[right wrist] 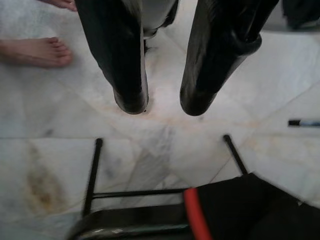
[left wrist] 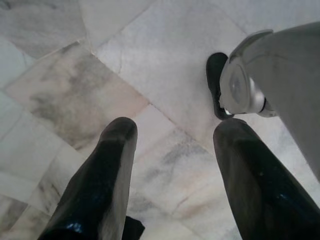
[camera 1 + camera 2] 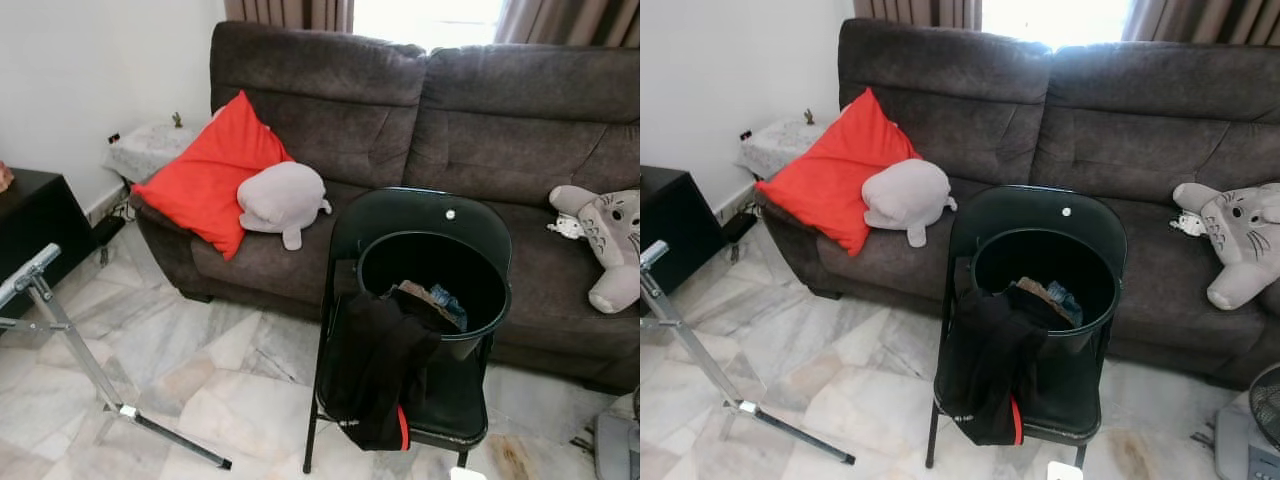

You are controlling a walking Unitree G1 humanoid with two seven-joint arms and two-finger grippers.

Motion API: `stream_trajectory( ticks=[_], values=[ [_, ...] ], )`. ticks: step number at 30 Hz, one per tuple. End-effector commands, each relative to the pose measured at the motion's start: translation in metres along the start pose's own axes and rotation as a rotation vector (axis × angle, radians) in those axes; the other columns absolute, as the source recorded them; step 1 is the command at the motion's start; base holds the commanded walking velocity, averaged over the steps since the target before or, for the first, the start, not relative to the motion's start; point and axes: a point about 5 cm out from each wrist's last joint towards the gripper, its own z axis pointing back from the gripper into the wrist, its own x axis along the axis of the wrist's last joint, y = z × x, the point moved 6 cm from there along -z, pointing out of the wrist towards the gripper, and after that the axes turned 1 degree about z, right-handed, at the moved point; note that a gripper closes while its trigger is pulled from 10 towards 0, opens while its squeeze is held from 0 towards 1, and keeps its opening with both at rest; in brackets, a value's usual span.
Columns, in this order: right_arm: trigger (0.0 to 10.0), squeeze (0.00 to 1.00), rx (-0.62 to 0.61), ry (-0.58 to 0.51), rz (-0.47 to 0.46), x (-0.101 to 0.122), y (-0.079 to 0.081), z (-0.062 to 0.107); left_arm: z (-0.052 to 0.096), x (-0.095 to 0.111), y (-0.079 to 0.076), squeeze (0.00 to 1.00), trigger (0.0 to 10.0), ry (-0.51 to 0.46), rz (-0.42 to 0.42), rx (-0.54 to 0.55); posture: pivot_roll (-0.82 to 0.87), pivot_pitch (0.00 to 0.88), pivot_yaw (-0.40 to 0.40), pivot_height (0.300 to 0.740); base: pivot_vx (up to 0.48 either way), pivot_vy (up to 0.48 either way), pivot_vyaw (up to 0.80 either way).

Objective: Hang hanger

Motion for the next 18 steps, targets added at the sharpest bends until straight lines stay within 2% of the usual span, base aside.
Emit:
stream_trajectory(
  ticks=[1,4,10,12,14,15,16,18],
  values=[
    [10.0,0.00,-0.003,-0.045,0.004,0.006,0.000,0.001,0.001,-0.007,0.002,0.00,10.0,0.021,0.003,0.006,0.11,0.000,0.033,0.740,0.000,0.000,0.00],
    [10.0,0.00,0.004,-0.090,0.040,0.012,0.001,0.001,0.001,-0.008,0.002,0.00,10.0,0.022,0.002,0.006,0.11,0.000,0.032,0.740,0.000,0.000,0.00],
    [10.0,0.00,0.030,-0.197,0.022,0.026,0.003,0.005,0.001,-0.010,0.001,0.00,10.0,0.026,-0.002,0.002,0.10,0.000,0.024,0.740,0.000,0.000,0.00],
    [10.0,0.00,0.059,-0.246,0.078,0.033,0.007,0.007,0.002,-0.010,0.001,0.00,10.0,0.027,-0.001,0.002,0.10,0.000,0.022,0.740,0.000,0.000,0.00],
    [10.0,0.00,0.073,-0.265,0.090,0.036,0.008,0.007,0.002,-0.011,0.001,0.00,10.0,0.027,-0.001,0.002,0.10,0.000,0.021,0.740,0.000,0.000,0.00],
    [10.0,0.14,0.078,-0.273,0.096,0.037,0.009,0.008,0.002,-0.011,0.001,0.00,10.0,0.028,-0.001,0.002,0.10,0.000,0.020,0.740,0.000,0.000,0.00],
    [10.0,0.63,0.091,-0.291,0.119,0.039,0.011,0.009,0.002,-0.012,0.001,0.00,10.0,0.029,-0.002,0.001,0.09,0.000,0.019,0.740,0.000,0.000,0.00],
    [10.0,0.63,0.096,-0.297,0.126,0.040,0.011,0.009,0.002,-0.012,0.000,0.00,10.0,0.030,-0.002,0.001,0.09,0.000,0.019,0.740,0.000,0.000,0.00]
  ],
)
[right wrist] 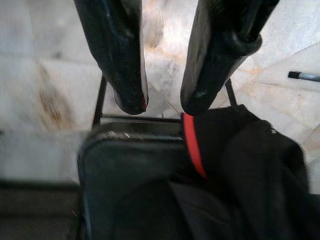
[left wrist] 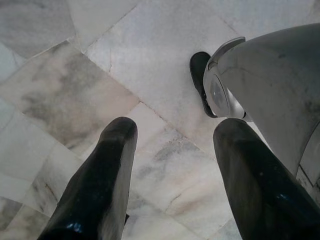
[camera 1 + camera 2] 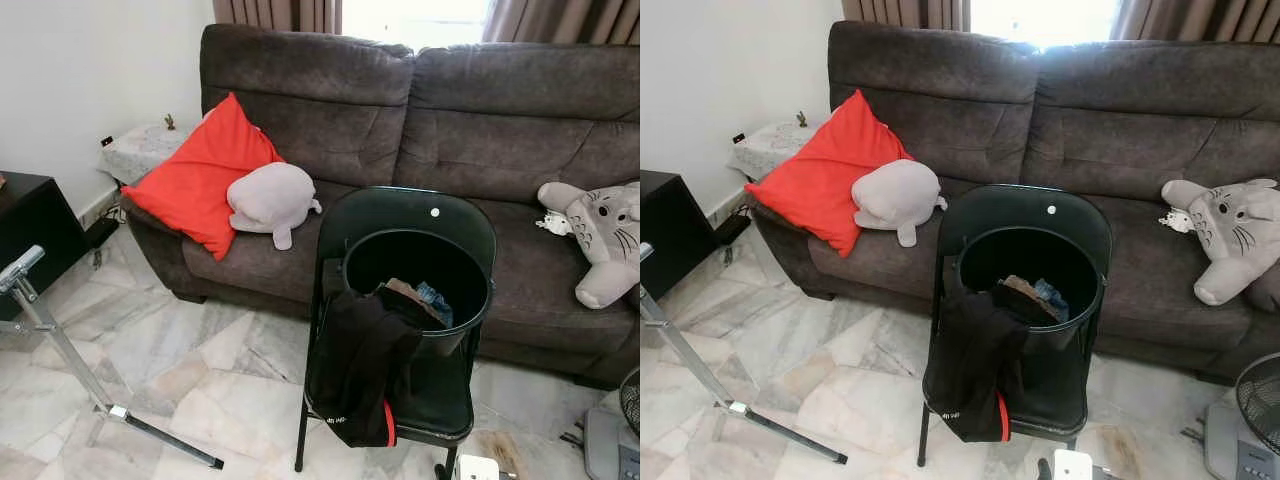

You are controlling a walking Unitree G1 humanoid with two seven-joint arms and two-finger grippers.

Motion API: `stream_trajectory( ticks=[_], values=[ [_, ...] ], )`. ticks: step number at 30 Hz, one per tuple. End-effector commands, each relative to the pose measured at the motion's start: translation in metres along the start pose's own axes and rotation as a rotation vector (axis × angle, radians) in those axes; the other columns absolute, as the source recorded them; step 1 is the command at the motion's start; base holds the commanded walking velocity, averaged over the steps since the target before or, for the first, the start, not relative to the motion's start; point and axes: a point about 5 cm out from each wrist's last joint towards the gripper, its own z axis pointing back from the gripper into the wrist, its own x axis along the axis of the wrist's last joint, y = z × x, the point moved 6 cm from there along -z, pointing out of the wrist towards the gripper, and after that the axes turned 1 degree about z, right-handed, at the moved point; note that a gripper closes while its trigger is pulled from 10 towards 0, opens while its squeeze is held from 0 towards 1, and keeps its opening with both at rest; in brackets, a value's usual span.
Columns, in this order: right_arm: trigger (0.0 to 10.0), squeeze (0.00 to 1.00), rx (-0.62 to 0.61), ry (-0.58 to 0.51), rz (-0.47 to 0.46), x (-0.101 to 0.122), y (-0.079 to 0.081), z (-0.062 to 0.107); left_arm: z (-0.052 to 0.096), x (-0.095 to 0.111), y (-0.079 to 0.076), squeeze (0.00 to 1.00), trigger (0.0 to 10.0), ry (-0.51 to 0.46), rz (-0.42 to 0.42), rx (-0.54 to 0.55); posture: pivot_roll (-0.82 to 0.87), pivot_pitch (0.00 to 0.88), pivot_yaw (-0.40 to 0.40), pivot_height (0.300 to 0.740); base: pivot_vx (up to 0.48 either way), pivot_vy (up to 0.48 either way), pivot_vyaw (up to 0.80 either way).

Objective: Hang hanger

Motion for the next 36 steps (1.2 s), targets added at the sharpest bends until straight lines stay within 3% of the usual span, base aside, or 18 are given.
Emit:
stream_trajectory(
  ticks=[1,2,4,11,16,22,28,29,30,31,36],
  values=[
    [10.0,1.00,0.038,-0.326,0.032,0.098,0.011,-0.017,0.001,-0.007,0.002,0.00,10.0,0.018,-0.004,0.004,0.09,0.000,0.019,0.740,0.000,0.000,0.00],
    [10.0,1.00,0.051,-0.428,0.032,0.129,0.015,-0.015,0.001,-0.007,0.002,0.00,10.0,0.019,-0.006,0.003,0.09,0.000,0.019,0.740,0.000,0.000,0.00],
    [10.0,1.00,0.087,-0.507,0.046,0.150,0.022,-0.010,0.001,-0.007,0.001,0.00,10.0,0.020,-0.007,0.002,0.08,0.000,0.019,0.740,0.000,0.000,0.00],
    [10.0,1.00,0.085,-0.535,0.043,0.156,0.026,-0.007,0.001,-0.008,0.001,0.00,10.0,0.020,-0.015,-0.002,0.08,0.000,0.018,0.740,0.000,0.000,0.00],
    [10.0,1.00,0.142,-0.489,0.032,0.150,0.038,-0.002,0.001,-0.008,0.000,0.00,10.0,0.021,-0.018,-0.003,0.08,0.000,0.019,0.740,0.000,0.000,0.00],
    [10.0,1.00,0.209,-0.415,0.023,0.142,0.052,-0.010,0.001,-0.008,0.000,0.00,10.0,0.021,-0.023,-0.006,0.09,0.000,0.020,0.740,0.000,0.000,0.00],
    [10.0,1.00,0.177,-0.476,0.005,0.164,0.046,-0.008,0.001,-0.007,0.002,0.00,10.0,0.014,-0.010,0.002,0.09,0.000,0.016,0.740,0.000,0.000,0.00],
    [10.0,0.70,0.164,-0.480,0.003,0.165,0.044,-0.007,0.001,-0.006,0.002,0.00,10.0,0.011,0.001,0.003,0.09,0.000,0.018,0.740,0.000,0.000,0.00],
    [10.0,0.70,0.156,-0.483,0.003,0.166,0.043,-0.006,0.001,-0.006,0.002,0.00,10.0,0.009,0.008,0.003,0.09,0.000,0.018,0.740,0.000,0.000,0.00],
    [10.0,0.00,0.142,-0.485,0.005,0.166,0.040,-0.005,0.001,-0.006,0.002,0.00,10.0,0.007,0.011,0.004,0.09,0.000,0.018,0.740,0.000,0.000,0.00],
    [10.0,0.00,0.104,-0.469,-0.027,0.155,0.031,-0.001,0.001,-0.004,0.003,0.00,10.0,-0.006,0.045,0.012,0.08,0.000,0.021,0.740,0.000,0.000,0.00]
  ],
)
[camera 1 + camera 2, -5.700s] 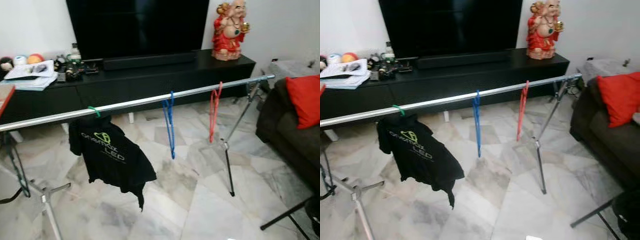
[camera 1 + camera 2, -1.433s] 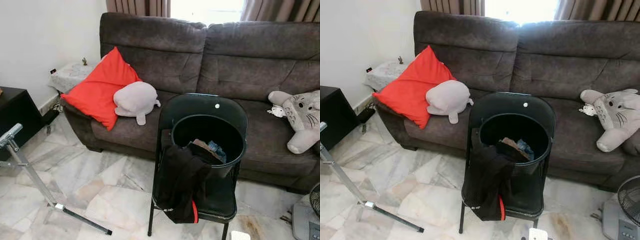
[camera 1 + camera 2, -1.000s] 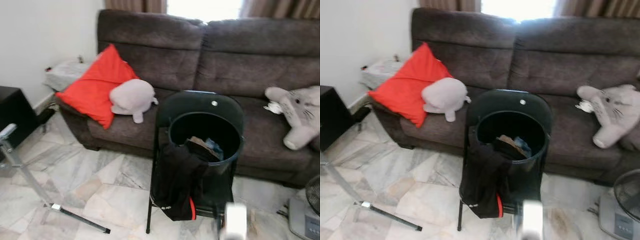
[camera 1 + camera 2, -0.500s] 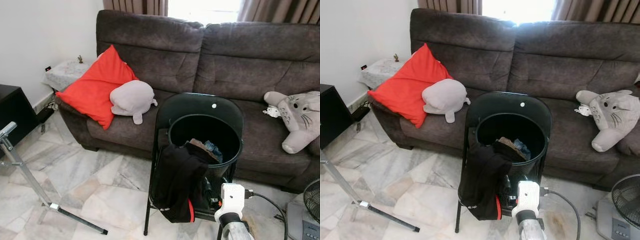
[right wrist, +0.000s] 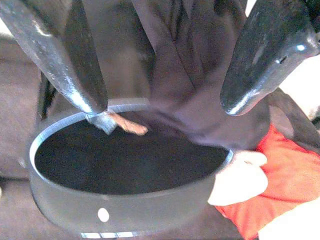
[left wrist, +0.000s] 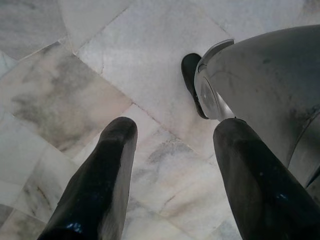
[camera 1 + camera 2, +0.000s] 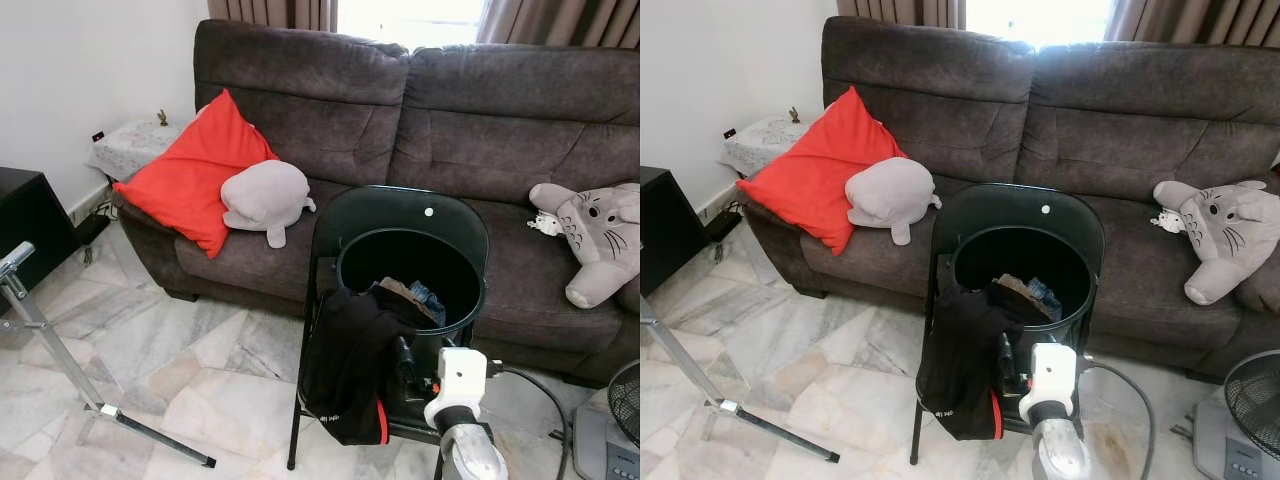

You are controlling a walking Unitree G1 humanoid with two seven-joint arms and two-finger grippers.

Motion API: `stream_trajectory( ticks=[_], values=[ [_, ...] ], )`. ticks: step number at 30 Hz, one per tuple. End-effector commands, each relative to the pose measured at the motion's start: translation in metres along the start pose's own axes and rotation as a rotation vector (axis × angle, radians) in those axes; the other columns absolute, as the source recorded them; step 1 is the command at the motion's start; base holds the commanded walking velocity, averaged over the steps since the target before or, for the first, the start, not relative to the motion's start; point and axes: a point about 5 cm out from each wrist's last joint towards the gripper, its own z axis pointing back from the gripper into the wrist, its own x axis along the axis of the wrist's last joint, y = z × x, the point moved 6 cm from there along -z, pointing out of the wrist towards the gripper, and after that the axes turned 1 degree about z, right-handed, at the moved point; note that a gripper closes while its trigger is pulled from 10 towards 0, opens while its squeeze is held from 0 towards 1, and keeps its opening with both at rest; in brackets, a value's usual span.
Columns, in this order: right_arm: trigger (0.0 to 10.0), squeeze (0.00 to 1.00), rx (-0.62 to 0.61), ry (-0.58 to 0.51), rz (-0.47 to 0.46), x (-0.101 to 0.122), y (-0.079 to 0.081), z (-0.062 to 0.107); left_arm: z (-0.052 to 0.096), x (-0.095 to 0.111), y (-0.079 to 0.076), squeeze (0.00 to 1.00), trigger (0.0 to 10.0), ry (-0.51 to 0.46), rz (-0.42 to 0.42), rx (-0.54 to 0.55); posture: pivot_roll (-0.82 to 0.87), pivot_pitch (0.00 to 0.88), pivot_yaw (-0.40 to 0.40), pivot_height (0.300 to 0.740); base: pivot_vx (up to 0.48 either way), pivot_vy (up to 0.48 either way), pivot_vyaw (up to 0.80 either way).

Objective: Hang hanger

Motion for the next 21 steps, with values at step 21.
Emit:
stream_trajectory(
  ticks=[21],
  values=[
    [10.0,0.00,-0.041,0.022,0.016,-0.0010,-0.0038,0.0043,0.0008,-0.0019,0.0058,0.00,10.0,-0.003,0.046,0.031,0.09,0.000,0.024,0.740,0.000,0.000,0.52]
  ],
)
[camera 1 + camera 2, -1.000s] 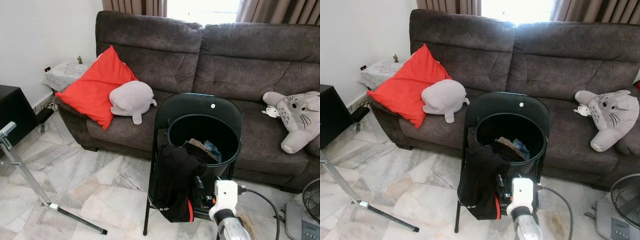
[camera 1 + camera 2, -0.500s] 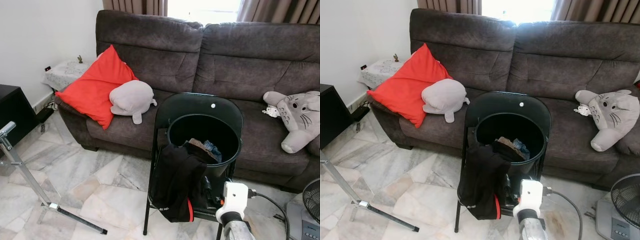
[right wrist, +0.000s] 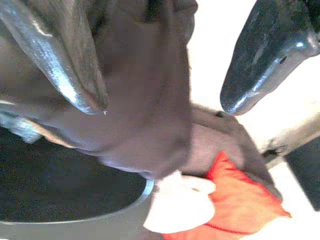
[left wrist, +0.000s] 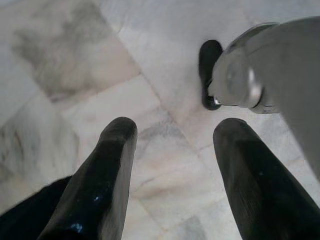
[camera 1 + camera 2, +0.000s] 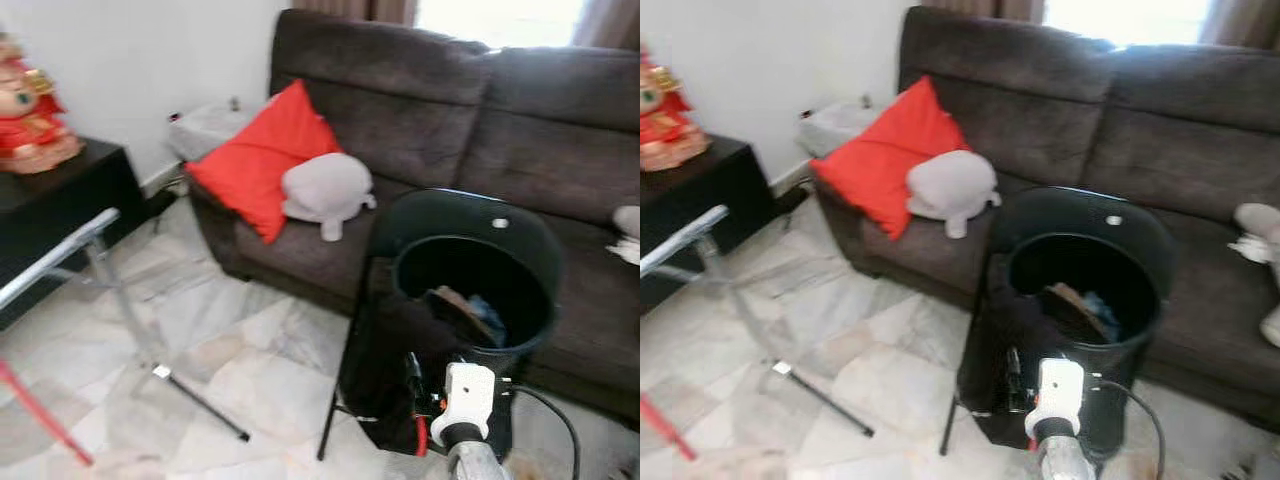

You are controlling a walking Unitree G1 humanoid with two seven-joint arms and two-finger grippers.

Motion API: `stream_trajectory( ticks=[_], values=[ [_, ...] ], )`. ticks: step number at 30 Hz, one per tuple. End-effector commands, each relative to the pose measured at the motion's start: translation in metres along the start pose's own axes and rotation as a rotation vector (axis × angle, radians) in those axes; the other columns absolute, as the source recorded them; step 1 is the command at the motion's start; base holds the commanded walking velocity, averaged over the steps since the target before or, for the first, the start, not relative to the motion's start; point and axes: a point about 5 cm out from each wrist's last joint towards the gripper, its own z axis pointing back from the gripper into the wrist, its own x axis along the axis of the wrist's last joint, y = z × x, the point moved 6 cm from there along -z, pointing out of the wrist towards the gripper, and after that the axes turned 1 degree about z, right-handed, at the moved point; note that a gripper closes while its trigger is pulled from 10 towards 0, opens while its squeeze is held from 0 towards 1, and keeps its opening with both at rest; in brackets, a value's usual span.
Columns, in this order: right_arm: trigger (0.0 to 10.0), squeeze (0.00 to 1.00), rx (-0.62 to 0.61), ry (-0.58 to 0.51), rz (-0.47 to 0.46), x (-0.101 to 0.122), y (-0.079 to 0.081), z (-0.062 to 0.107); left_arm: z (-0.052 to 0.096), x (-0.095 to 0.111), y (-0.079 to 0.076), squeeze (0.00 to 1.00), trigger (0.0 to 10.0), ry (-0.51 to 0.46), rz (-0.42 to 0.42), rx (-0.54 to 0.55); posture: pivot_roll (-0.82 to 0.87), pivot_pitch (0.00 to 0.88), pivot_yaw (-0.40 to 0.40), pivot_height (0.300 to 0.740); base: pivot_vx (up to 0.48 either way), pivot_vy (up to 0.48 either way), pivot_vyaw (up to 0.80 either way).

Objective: Hang hanger

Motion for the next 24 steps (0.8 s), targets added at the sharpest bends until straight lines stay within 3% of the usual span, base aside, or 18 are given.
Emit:
stream_trajectory(
  ticks=[1,5,24],
  values=[
    [10.0,0.00,-0.007,-0.014,0.005,0.0056,-0.0018,-0.0013,0.0007,-0.0052,0.0018,0.00,10.0,0.020,-0.005,0.002,0.09,0.000,0.024,0.740,0.000,0.000,0.80],
    [10.0,0.00,-0.012,-0.010,-0.003,0.0047,-0.0034,-0.0013,0.0007,-0.0051,0.0014,0.00,10.0,0.020,-0.008,0.000,0.09,0.000,0.022,0.740,0.000,0.000,0.72],
    [10.0,0.00,-0.030,0.001,-0.014,0.0029,-0.0069,-0.0021,0.0006,-0.0053,-0.0027,0.00,10.0,0.021,-0.025,-0.024,0.08,0.000,0.017,0.740,0.000,0.000,0.00]
  ],
)
